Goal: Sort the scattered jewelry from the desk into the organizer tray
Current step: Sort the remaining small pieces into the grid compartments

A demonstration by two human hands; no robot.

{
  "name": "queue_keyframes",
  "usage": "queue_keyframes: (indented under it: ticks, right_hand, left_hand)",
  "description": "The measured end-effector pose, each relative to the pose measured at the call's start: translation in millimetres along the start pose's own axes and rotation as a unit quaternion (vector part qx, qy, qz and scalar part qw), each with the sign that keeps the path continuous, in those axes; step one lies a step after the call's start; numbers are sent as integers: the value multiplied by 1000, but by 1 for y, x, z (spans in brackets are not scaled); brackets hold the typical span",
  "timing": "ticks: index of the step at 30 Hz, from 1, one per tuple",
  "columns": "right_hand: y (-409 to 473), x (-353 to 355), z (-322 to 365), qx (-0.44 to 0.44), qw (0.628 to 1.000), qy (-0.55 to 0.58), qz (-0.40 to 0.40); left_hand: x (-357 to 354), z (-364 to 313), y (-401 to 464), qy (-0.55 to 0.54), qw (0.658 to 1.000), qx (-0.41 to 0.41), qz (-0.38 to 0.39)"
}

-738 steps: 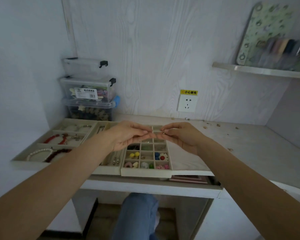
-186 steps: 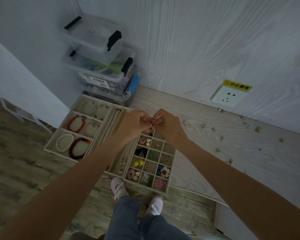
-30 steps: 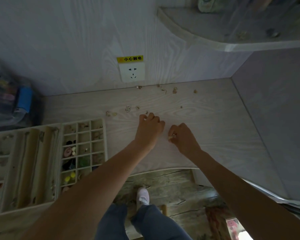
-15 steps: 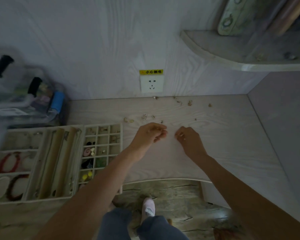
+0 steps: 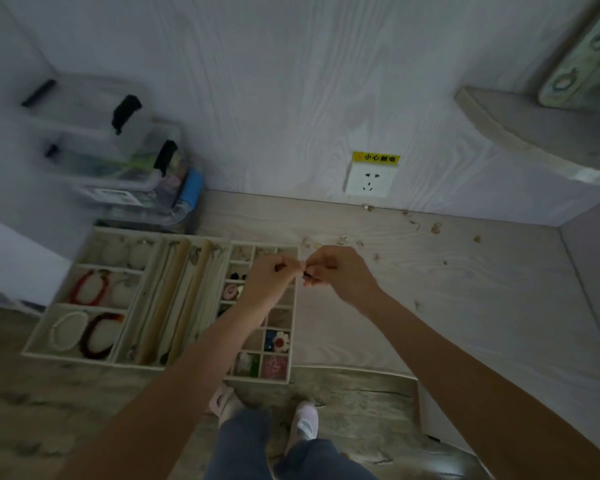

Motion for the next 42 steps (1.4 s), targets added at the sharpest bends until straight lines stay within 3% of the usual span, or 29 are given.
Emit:
queue_keyframes:
  ticks: [8, 14, 18, 23, 27, 32, 35, 37, 42]
  right_hand:
    - [35, -47, 18, 9, 998, -28, 56]
    - [67, -79, 21, 18, 982, -145, 121]
    - [84, -96, 26, 62, 940, -265, 204]
    - [101, -109, 21, 129, 839, -437, 298]
    - [104, -116, 17, 167, 778, -503, 336]
    - [109, -120, 10, 172, 786, -494, 329]
    - [106, -127, 10, 207, 743, -525, 360]
    - [104, -128, 12, 216, 733, -537, 357]
    - [107, -126, 11, 211, 760, -512, 342]
  left_hand:
    - [70, 32, 23, 119, 988, -35, -86]
    - [110, 48, 46, 202, 974, -34, -95]
    - [114, 49, 56, 225, 971, -33, -76]
    - [113, 50, 59, 223, 972, -52, -60]
    - [112, 54, 61, 213, 973, -56, -66]
    - [114, 57, 65, 191, 979, -30, -72]
    - [114, 59, 67, 190, 979, -12, -72]
    - [114, 59, 68, 191, 979, -1, -71]
    - [114, 57, 68, 199, 977, -5, -77]
Point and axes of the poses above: each hand's wrist, its own y-axis towards the middle knuckle, its own x-axis out of the back of the hand, z = x × y, the point moved 3 cm from there along y, towards the middle knuckle, and after that the axes turned 12 degrees about x, right-handed, at the moved point
